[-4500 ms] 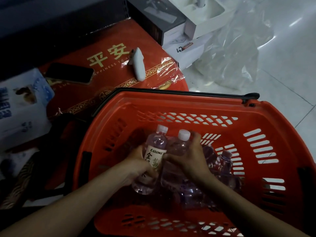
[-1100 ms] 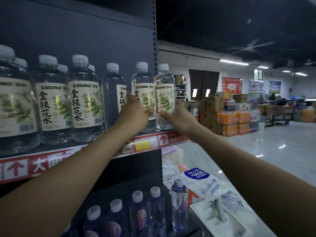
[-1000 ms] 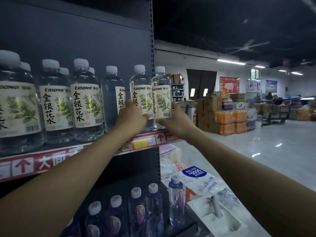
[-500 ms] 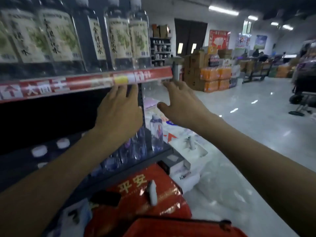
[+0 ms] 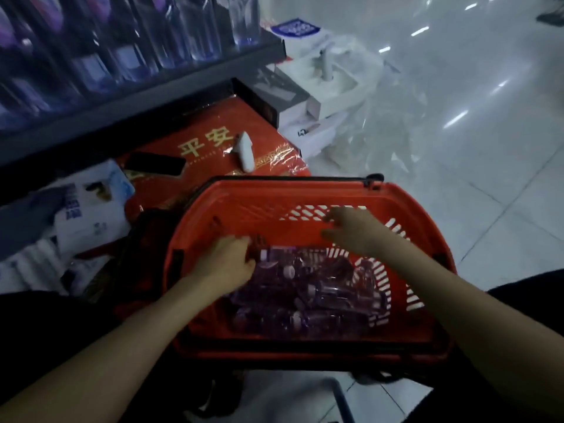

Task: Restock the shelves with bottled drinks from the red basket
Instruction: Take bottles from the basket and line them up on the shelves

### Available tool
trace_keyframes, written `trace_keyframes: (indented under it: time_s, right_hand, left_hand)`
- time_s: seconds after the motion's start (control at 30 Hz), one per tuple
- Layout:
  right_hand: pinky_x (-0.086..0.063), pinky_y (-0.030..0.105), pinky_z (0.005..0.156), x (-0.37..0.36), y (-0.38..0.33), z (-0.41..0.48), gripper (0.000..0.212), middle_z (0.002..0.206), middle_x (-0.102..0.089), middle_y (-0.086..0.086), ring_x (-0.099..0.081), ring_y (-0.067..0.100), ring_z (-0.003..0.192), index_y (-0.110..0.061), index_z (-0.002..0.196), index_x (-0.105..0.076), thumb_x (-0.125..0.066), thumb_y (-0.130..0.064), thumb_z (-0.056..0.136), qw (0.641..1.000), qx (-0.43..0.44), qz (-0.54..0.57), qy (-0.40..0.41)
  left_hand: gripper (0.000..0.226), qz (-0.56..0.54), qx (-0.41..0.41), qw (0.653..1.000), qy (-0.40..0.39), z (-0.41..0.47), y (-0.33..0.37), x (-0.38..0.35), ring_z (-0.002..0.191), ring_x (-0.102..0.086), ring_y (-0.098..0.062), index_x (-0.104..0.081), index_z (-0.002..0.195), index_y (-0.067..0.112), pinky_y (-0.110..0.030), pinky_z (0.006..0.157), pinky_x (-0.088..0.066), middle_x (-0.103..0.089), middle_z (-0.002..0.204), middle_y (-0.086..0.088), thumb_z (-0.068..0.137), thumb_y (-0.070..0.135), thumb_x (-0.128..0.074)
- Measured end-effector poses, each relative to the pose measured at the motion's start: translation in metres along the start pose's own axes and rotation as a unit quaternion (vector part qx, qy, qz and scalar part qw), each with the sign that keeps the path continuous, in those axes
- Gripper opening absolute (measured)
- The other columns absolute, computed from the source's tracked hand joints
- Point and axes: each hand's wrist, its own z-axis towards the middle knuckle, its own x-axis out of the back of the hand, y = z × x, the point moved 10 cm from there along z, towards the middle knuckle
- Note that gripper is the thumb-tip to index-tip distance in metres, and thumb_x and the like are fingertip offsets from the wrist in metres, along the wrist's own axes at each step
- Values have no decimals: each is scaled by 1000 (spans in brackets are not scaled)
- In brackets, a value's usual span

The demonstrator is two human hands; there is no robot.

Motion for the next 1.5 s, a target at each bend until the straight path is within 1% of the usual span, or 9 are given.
trace_keyframes:
  time_s: [0.17,0.4,0.57,0.67,0.77,0.9,1.1,1.33,1.5]
  right_hand:
    - [-47,37,96,-116,77,14,45,131,-62,6,-59,28,121,-16,135,-53,-59,-26,92,970,-79,-100,-205]
    - [-39,32,106,-171,126,26,56,149,-45,16,-47,31,133,-10,150,-36,-54,-16,97,956,-121,-94,-250]
    - [-36,39,112,-173,129,33,58,147,-46,20,-46,35,134,-7,145,-43,-62,-23,92,966,-105,-107,-213]
    - [-46,26,86,-181,133,30,45,126,-65,10,-62,24,111,-12,127,-60,-72,-25,86,958,-114,-65,-256]
    - [-56,32,84,-183,136,25,31,108,-69,6,-65,21,96,-15,113,-64,-73,-28,86,934,-196,117,-275]
    - [-41,32,104,-164,104,12,46,122,-53,-11,-49,19,126,-19,136,-55,-53,-45,97,852,-234,396,-252]
    - [-57,43,84,-137,81,-1,33,99,-77,13,-73,31,93,-13,111,-68,-65,-36,88,748,-247,591,-176]
    - [-51,60,93,-126,42,-3,50,114,-72,11,-69,35,103,-16,128,-60,-67,-38,84,673,-165,706,-146]
    - [-57,57,82,-82,28,6,42,102,-74,17,-73,37,91,-13,129,-52,-63,-11,89,683,-71,725,-49]
  left_hand:
    - [47,-31,-73,973,-217,18,10,-108,120,-58,-19,-56,133,23,-22,95,-45,-61,134,-3,87,18,-64]
    - [41,19,-126,920,-370,18,19,-183,114,-61,-25,-55,126,29,-28,94,-48,-62,129,-3,86,27,-64]
    - [68,37,-198,908,-366,17,28,-188,127,-54,-27,-43,141,33,-37,103,-46,-56,137,-4,80,16,-68]
    - [56,66,-246,918,-305,18,34,-178,121,-57,-29,-45,136,35,-37,94,-50,-60,130,-4,84,21,-63]
    - [39,36,-242,947,-208,33,42,-139,105,-63,-29,-45,109,36,-34,79,-52,-65,113,-2,76,35,-66]
    - [56,-184,-92,974,-92,58,24,-73,73,-66,-14,-50,96,36,-28,66,-53,-69,78,10,47,43,-77]
    - [42,-529,133,838,11,51,-19,-33,70,-71,-32,-55,95,11,-32,57,-57,-72,91,-17,67,14,-86]
    - [42,-691,201,665,-201,5,16,-93,78,-73,-31,-66,112,16,-49,100,-49,-74,99,-17,72,29,-71]
    - [61,-606,84,745,-265,-5,39,-94,101,-69,-27,-65,118,15,-48,100,-48,-73,112,-8,59,16,-82]
